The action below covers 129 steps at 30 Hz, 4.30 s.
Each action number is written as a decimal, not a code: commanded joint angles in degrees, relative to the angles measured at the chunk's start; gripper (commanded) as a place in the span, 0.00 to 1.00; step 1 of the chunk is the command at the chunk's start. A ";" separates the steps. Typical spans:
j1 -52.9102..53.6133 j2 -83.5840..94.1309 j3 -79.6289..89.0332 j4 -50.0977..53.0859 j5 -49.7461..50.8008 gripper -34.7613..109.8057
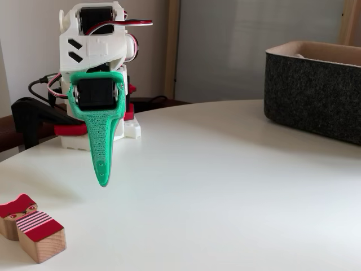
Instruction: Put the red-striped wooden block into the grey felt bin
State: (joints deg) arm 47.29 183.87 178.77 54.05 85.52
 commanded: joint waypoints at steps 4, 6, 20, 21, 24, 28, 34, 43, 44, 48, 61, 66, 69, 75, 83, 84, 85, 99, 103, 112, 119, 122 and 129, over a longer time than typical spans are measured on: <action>0.44 2.02 0.88 0.00 0.62 0.24; 0.44 2.02 0.88 0.00 0.62 0.24; 1.58 1.85 -0.53 -4.04 5.89 0.24; 1.58 1.85 -1.76 -4.22 7.29 0.24; 1.58 1.67 -7.03 -4.13 10.20 0.24; 1.23 0.00 -16.35 -4.22 11.07 0.24; 0.62 -9.58 -29.97 -7.73 3.52 0.24; -2.02 -32.17 -45.97 -7.47 -16.44 0.30; -2.02 -34.72 -47.29 -7.38 -18.02 0.31; -2.29 -43.68 -51.24 -3.16 -26.19 0.35; -4.48 -57.74 -55.46 15.64 -35.51 0.40; -2.99 -64.07 -59.59 15.56 -32.96 0.41; -2.29 -68.29 -62.58 15.56 -31.29 0.42; -0.79 -77.34 -70.05 15.47 -28.21 0.41; 2.81 -85.87 -77.52 12.48 -26.98 0.40; 3.34 -86.31 -77.96 11.78 -27.69 0.41; 3.96 -86.75 -78.40 11.51 -28.83 0.41; 11.87 -89.12 -79.19 14.15 -32.34 0.40; 14.50 -90.26 -78.93 15.91 -28.74 0.40; 16.17 -92.37 -77.70 16.61 -27.33 0.41; 13.97 -92.46 -75.32 18.54 -30.23 0.41; 12.66 -92.37 -74.62 20.65 -31.11 0.41; 10.02 -92.37 -72.77 21.71 -31.99 0.41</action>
State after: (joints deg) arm 57.66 90.88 104.85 74.36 53.44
